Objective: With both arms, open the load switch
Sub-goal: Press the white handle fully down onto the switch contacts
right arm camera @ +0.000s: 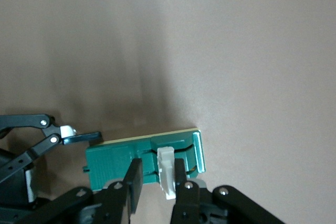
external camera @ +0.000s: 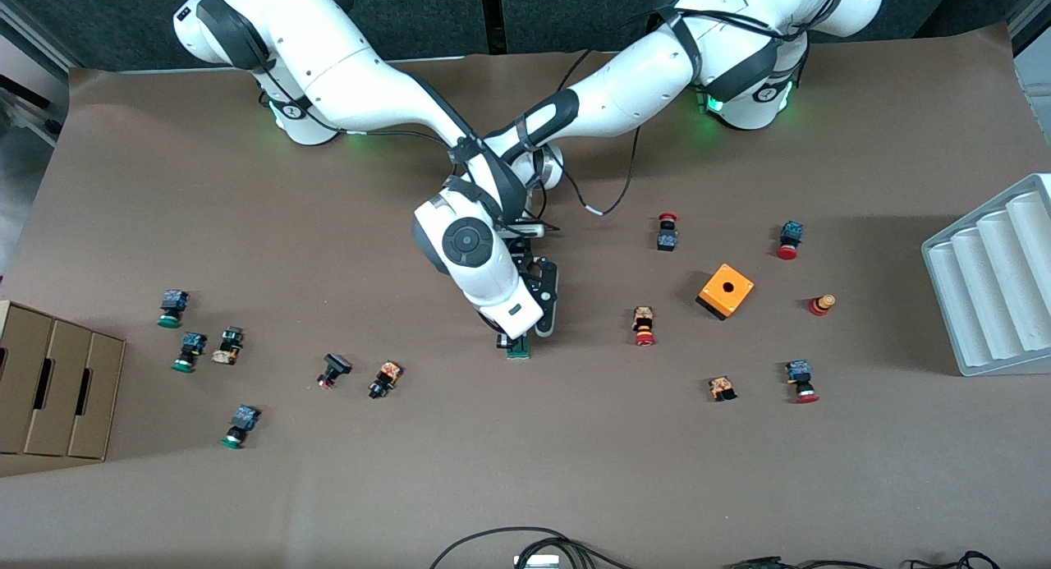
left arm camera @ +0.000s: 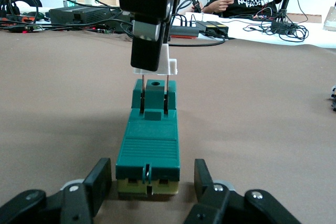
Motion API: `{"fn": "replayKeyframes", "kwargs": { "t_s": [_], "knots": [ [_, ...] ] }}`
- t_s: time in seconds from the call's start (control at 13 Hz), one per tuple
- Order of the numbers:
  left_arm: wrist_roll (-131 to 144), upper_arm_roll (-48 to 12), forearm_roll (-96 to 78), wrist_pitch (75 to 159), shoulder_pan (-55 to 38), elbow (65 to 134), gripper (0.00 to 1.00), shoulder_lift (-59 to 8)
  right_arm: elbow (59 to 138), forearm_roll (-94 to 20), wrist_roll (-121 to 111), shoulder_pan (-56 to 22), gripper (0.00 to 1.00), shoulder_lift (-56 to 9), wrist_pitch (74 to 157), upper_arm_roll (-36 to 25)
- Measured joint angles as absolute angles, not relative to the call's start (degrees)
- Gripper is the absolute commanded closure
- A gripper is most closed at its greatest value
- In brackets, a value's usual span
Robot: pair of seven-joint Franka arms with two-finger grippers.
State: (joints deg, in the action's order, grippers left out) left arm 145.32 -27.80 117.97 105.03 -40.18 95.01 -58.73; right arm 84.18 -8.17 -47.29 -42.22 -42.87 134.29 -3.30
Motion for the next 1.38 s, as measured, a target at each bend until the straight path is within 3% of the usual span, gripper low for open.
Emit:
{"fn": "replayKeyframes", "kwargs": {
  "t_s": [1.38],
  "knots": [
    [145.3,-27.8,118.0,105.0,-40.2,95.0,0.29,-58.7,86.1,-8.2,-47.3,-42.2,0.69,-41.4,132.9,-2.7]
  ]
}}
